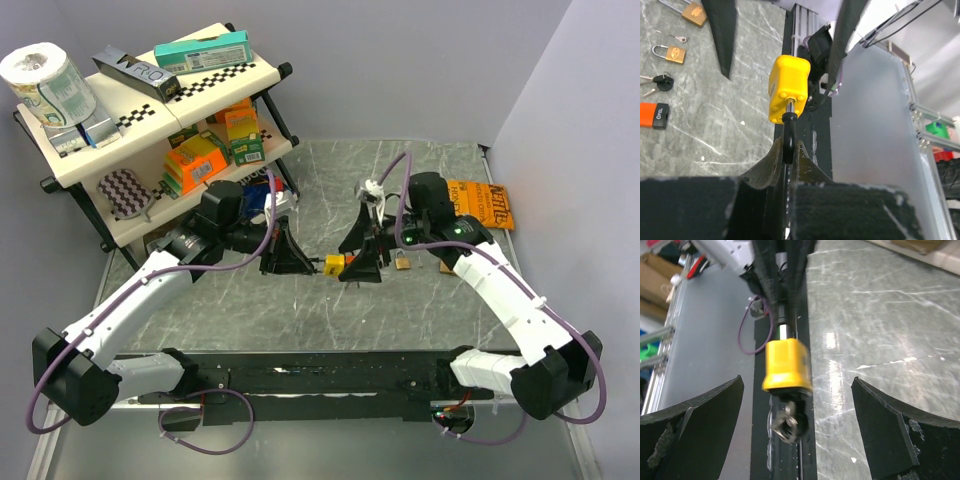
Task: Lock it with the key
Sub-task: Lock the lock.
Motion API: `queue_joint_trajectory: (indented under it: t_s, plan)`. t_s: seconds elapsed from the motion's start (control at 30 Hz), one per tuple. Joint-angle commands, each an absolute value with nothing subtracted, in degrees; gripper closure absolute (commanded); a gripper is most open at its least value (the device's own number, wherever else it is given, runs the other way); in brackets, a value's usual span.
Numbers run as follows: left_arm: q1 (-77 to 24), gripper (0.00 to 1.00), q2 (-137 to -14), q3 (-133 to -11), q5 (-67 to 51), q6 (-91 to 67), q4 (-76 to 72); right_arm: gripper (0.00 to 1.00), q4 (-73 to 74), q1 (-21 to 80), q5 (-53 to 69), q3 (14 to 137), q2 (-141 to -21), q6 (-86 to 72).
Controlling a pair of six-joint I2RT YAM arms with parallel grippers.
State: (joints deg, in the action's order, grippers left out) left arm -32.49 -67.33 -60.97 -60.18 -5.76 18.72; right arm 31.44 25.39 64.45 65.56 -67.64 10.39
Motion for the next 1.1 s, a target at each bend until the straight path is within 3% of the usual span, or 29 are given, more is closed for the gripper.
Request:
queue_joint_trajectory:
  t_s: [0.0,0.17,0.3,0.47,0.6,0.67,1.07]
  plan:
    - [-31.4,0.99,-67.1,-60.3,-63.9,-12.0,10.0,0.05,33.4,28.3,65.4,66.3,-66.2,16.1]
    - [-30.9,0.99,-67.0,-59.5,-64.9,-15.0,7.3,0.16,32.8,30.1,65.5,67.6,-67.8,16.8]
    - [-30.6,0.99,-66.8,-58.9,-65.2,-17.1,5.8,0.38,31.7,30.7,65.7,68.6,-69.2,15.9]
    - [-30.6,0.99,-66.3,-58.2,-64.7,-17.3,5.0,0.57,30.4,31.4,67.5,69.0,-70.0,14.4]
    - [-30.6,0.99,-65.7,-58.3,-63.4,-14.6,6.5,0.90,30.6,31.5,70.8,69.3,-70.6,14.2]
    - [-30.6,0.99,-65.5,-58.1,-62.9,-14.5,6.2,1.00,29.9,31.5,72.2,69.1,-70.8,12.9]
    - [-36.9,0.99,-66.4,-57.6,-59.8,-18.4,1.9,1.00,21.8,32.1,74.1,68.9,-72.4,4.1]
